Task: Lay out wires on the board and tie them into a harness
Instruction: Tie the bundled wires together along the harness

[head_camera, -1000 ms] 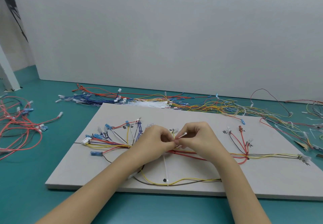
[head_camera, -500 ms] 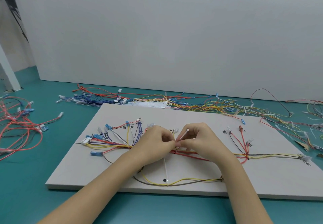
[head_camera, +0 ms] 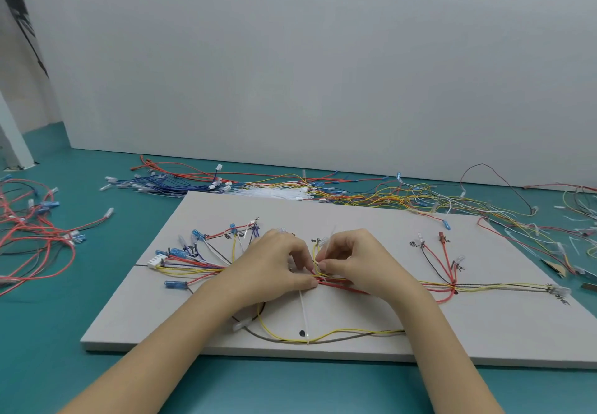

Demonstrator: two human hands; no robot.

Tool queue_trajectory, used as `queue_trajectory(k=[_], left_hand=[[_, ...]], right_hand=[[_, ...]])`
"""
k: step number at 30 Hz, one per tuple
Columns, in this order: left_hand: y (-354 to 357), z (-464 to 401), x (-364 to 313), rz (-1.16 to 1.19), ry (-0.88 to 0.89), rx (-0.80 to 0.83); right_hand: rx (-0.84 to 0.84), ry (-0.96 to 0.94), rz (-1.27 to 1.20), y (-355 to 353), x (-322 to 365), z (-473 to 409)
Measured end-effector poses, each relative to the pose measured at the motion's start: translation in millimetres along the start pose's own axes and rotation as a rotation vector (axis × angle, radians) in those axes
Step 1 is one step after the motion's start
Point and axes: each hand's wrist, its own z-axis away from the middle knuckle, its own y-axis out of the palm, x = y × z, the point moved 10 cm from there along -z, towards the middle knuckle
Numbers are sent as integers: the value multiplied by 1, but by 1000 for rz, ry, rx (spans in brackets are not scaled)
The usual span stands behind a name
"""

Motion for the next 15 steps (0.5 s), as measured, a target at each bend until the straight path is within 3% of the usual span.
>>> queue_trajectory(k=[6,12,15], left_hand=[[2,-1,1,23,-10,-10],[0,-2,0,39,4,-47],[1,-1,0,51,10,-36]], right_hand=[[-94,-100,73,-7,15,-3],[-9,-85,47,-2,9,-1],[-50,-125,61,-6,15,-2]])
